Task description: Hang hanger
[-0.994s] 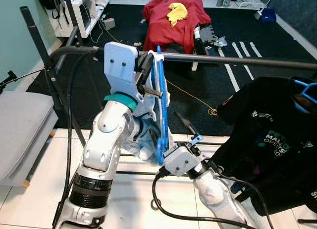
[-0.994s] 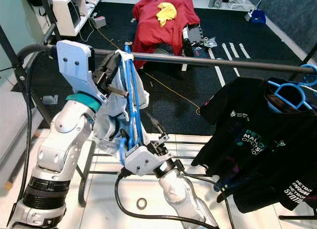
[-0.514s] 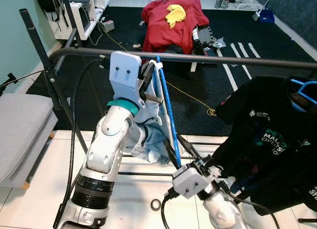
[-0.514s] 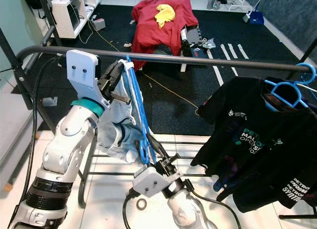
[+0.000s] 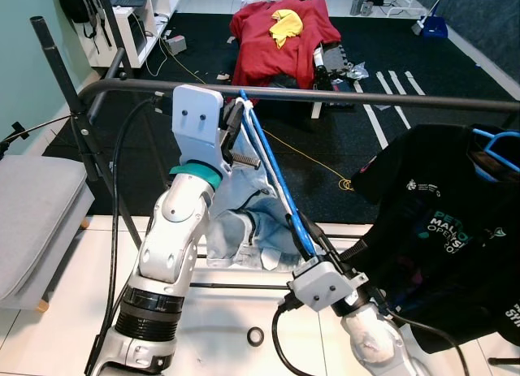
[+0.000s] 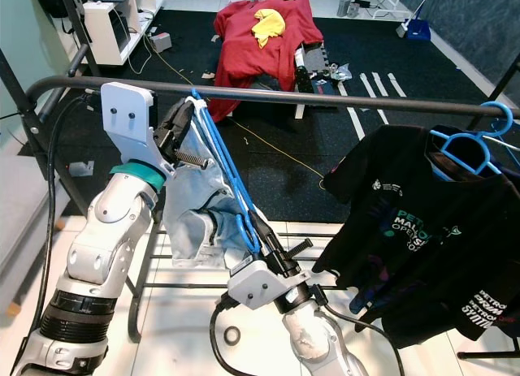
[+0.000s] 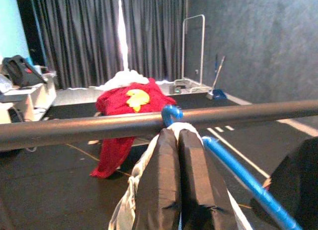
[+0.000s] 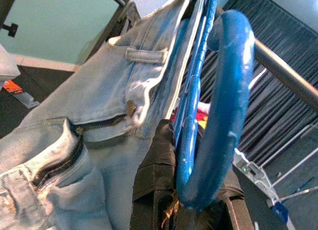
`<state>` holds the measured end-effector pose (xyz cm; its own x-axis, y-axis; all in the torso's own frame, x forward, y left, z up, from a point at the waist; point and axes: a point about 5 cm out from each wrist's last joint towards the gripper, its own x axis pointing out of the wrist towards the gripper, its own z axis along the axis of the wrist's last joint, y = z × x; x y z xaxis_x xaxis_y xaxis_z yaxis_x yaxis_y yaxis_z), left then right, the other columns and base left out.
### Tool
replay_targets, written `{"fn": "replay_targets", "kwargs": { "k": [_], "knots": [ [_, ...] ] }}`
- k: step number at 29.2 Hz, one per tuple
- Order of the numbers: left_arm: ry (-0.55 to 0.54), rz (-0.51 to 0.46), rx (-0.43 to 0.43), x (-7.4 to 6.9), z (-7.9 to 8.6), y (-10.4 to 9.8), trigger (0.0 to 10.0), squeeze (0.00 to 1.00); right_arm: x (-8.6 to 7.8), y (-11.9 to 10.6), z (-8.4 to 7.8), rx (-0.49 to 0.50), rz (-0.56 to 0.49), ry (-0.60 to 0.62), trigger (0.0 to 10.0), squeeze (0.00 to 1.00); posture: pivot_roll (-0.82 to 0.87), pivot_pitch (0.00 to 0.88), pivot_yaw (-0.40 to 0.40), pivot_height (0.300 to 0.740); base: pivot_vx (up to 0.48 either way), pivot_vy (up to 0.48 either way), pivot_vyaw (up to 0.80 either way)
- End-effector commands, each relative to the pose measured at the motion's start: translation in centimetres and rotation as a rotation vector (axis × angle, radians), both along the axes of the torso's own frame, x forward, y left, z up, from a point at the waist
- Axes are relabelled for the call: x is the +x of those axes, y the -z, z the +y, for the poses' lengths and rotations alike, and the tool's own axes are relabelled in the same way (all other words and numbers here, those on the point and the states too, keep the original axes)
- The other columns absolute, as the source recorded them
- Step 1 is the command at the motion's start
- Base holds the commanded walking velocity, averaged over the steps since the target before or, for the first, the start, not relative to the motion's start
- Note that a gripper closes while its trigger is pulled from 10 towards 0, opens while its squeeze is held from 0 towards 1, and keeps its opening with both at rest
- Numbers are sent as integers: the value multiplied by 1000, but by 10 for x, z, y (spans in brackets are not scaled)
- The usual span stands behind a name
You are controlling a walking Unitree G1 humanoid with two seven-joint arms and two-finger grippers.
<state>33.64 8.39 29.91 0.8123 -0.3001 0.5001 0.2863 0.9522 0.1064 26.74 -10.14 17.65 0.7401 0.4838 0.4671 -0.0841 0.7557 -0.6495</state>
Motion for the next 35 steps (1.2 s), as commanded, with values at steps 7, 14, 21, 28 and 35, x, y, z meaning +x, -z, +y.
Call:
{"fn": "replay_targets", "kwargs": {
  "k": [7, 14, 21, 28, 35],
  "knots": [
    [-24, 74, 72, 3, -7, 25, 10000, 0, -12, -39, 7, 29, -92, -66, 0, 0, -177, 159, 65, 740, 0, 0, 0],
    [-29, 93, 77, 3, -7, 32, 10000, 0, -16, -37, 9, 46, -55, -89, 0, 0, -181, 160, 64, 740, 0, 0, 0],
    [-88, 105, 106, 3, 5, 40, 10000, 0, -22, -19, 7, 23, 33, -87, 0, 0, -177, 163, 63, 740, 0, 0, 0],
    [-200, 104, 104, 5, 24, 42, 10000, 0, -41, 13, -3, -9, 179, -89, 0, 0, -163, 174, 71, 740, 0, 0, 0],
    [-297, 139, 195, 10, 33, 54, 3294, 0, -56, 16, -10, -19, 214, -99, 0, 0, -171, 182, 83, 740, 0, 0, 0]
  ]
}}
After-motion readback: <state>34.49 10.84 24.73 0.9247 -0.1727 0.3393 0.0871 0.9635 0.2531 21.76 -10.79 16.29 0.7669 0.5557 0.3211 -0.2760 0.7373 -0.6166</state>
